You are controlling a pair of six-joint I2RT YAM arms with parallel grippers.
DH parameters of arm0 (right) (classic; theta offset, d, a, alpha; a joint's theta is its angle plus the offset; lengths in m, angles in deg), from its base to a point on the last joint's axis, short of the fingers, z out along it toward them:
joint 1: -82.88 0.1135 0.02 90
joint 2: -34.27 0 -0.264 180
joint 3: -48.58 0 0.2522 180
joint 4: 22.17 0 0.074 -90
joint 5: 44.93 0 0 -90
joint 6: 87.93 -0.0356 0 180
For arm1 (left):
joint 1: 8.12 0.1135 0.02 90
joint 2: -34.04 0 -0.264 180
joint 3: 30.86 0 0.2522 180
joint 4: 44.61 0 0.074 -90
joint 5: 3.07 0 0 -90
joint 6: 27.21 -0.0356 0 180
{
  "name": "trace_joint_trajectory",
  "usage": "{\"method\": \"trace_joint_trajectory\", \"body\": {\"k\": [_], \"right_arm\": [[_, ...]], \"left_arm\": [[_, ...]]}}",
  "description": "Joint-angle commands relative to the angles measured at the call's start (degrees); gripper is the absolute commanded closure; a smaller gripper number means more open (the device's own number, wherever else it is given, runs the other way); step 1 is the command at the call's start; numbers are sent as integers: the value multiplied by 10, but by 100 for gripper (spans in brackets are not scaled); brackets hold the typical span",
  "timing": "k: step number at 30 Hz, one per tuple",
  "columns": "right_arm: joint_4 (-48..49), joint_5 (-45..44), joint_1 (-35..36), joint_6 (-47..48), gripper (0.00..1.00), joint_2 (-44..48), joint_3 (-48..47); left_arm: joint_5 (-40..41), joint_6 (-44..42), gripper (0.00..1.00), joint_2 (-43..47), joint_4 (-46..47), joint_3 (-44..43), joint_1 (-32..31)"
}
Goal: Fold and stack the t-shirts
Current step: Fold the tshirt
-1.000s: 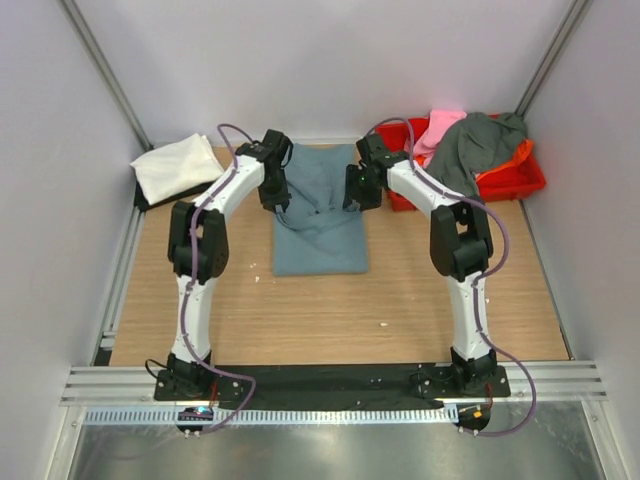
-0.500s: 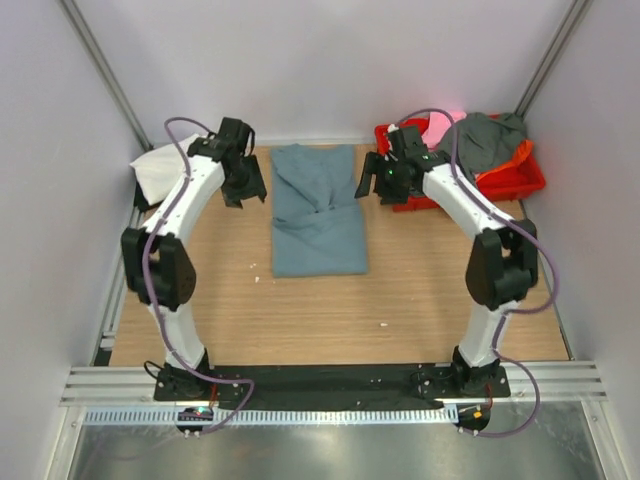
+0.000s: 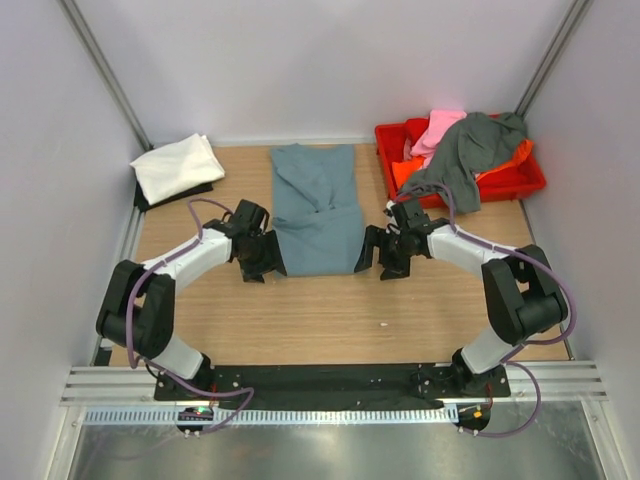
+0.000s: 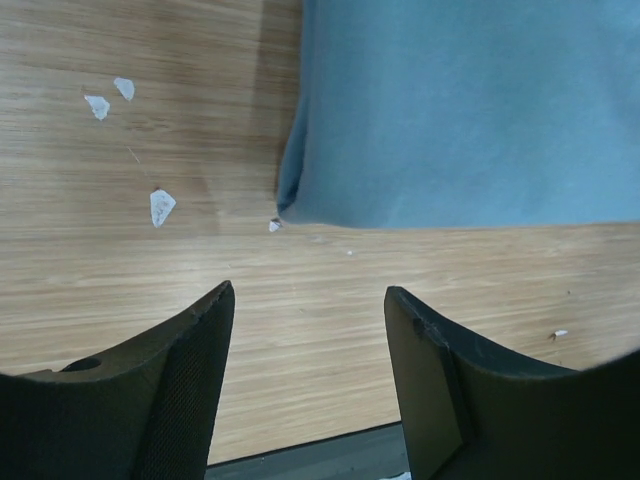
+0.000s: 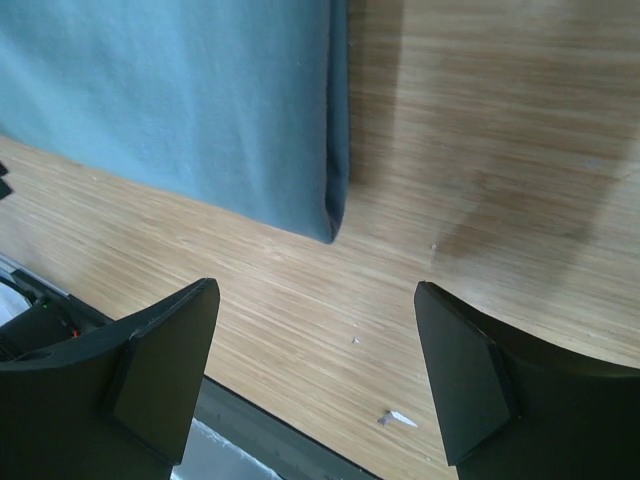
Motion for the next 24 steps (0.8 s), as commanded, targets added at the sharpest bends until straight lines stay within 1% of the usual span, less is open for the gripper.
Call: {"method": "trace_joint_trajectory", "body": {"k": [1,8,12,14,17,18,20,21,23,24], "right_arm": [[70,17,-1,-3,14,14,-7],[98,21,-1,-3,15,-37,-2],[117,26,-1,-7,20,-71,-2],[123,29,-1,-9,23,-80,-4],[130,35,-1,-7,32,-95,-4],[132,35,-1,-7,38,-97,-1],[138,37,-1,-7,46,-102,1],[140,43,-1,-7,56,-104,3],[149,50,-1,-9,65,-116,3],[150,51,-1,-7,72,-121,2]], "left_arm": [[-16,21,37,29,110,23,3],[16,22,39,-5,138,49,2],[25,21,41,-26,158,59,3],[31,17,46,-39,165,61,3],[40,15,50,-47,175,70,3],[40,15,51,-51,184,74,3],[42,15,53,-57,193,80,2],[43,14,56,-64,201,81,2],[48,10,60,-72,207,82,-4],[47,10,68,-80,211,81,-5]]}}
